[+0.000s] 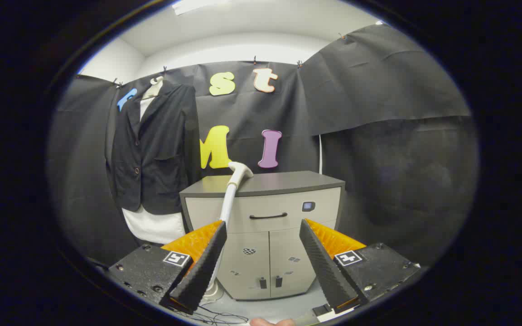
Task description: Iron the clothes twice with a garment steamer, once on the left side and once on the right side.
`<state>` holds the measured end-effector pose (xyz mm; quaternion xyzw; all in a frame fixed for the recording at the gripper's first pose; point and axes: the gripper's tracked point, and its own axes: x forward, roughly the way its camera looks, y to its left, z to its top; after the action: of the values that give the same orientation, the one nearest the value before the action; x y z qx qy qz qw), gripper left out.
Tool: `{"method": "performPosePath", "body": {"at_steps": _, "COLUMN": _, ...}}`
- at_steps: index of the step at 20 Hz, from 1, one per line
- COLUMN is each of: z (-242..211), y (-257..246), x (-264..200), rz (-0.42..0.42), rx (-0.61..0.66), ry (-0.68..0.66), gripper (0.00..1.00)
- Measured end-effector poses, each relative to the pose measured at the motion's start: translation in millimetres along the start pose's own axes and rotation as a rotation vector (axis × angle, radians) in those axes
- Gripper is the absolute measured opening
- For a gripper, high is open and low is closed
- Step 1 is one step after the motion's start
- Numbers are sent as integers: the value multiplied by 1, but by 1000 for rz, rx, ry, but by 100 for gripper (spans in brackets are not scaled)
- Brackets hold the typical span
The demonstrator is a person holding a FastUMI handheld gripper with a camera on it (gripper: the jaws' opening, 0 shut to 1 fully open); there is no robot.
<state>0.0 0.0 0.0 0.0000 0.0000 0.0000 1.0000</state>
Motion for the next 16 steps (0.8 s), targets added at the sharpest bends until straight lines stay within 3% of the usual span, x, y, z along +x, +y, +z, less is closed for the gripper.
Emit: {"method": "performPosePath", "body": {"at_steps": 16, "z": 6, "y": 12, "x": 10, "rz": -22, "rx": -17, "ry": 1, "gripper": 100}}
